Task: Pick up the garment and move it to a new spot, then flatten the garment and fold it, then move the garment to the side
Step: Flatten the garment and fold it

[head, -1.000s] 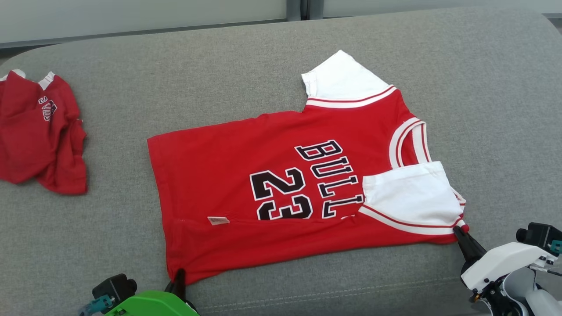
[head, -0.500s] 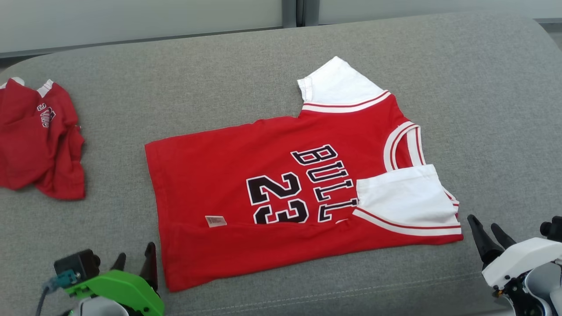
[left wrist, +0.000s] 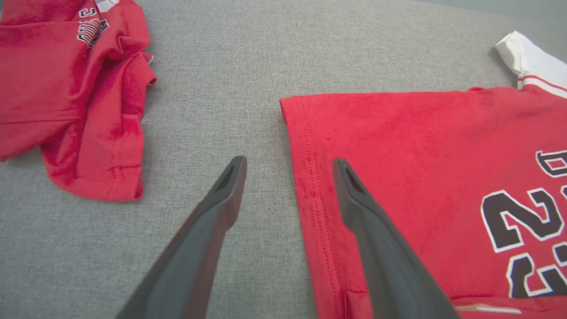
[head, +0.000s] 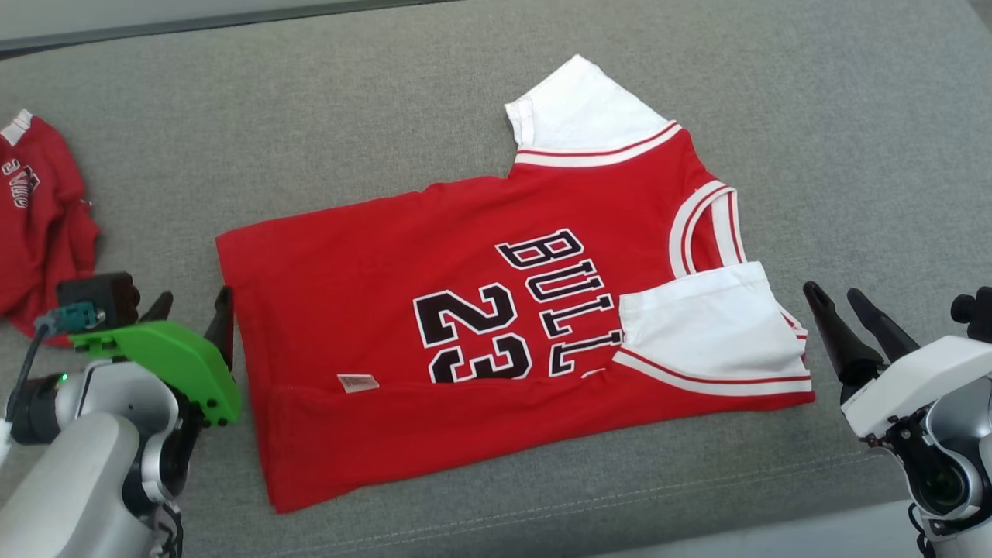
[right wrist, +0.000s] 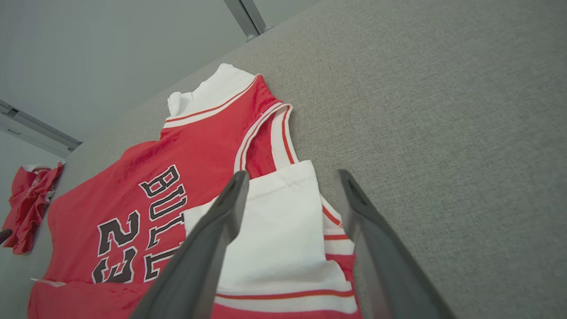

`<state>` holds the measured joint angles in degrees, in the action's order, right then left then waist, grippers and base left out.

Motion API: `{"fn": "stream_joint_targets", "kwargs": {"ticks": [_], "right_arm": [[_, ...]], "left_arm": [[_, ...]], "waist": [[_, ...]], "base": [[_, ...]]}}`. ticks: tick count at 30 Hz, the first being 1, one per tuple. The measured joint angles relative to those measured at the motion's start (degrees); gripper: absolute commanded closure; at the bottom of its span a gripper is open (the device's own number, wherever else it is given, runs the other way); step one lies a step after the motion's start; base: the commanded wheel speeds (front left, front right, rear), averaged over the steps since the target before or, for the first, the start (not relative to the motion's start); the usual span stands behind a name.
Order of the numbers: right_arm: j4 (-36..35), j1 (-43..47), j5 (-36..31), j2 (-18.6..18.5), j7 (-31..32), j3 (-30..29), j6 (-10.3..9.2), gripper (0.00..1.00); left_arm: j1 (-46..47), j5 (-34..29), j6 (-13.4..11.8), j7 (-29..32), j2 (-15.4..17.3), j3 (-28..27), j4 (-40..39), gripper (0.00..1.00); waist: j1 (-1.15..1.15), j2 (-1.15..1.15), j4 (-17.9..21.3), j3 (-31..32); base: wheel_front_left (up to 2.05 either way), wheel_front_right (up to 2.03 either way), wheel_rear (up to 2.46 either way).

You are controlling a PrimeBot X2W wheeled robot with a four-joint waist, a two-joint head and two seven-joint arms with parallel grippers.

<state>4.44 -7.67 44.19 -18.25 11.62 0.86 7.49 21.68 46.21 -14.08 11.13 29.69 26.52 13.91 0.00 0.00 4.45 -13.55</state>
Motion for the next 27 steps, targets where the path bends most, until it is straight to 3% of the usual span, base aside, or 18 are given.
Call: {"fn": "stream_joint_targets", "kwargs": {"ticks": [13, 24, 25, 27], "right_arm": [[-2.98, -4.05, -0.08, -0.45, 0.62, 1.71, 0.0, 0.0], [-2.92, -4.73, 0.44, -0.67, 0.14, 1.93, 0.0, 0.0], [-2.9, -4.76, 0.46, -0.68, 0.14, 1.93, 0.0, 0.0], [-2.86, -4.95, 0.46, -0.7, 0.15, 1.91, 0.0, 0.0]], "left_arm": [[14.63, -4.19, 3.01, 2.47, -0.2, 3.02, 12.67, 0.0], [18.14, -5.58, 6.0, 3.18, -0.35, 5.23, 16.24, 0.0], [18.35, -5.58, 6.09, 3.37, -0.4, 5.45, 16.27, 0.05], [18.72, -5.88, 6.24, 3.75, -0.47, 6.06, 16.28, 0.5]], "waist": [[0.0, 0.0, 2.18, -8.57], [0.0, 0.0, 2.9, -10.64], [0.0, 0.0, 2.84, -10.65], [0.0, 0.0, 2.72, -10.64]], "base": [[0.0, 0.0, 0.0], [0.0, 0.0, 0.0], [0.0, 0.0, 0.0], [0.0, 0.0, 0.0]]}}
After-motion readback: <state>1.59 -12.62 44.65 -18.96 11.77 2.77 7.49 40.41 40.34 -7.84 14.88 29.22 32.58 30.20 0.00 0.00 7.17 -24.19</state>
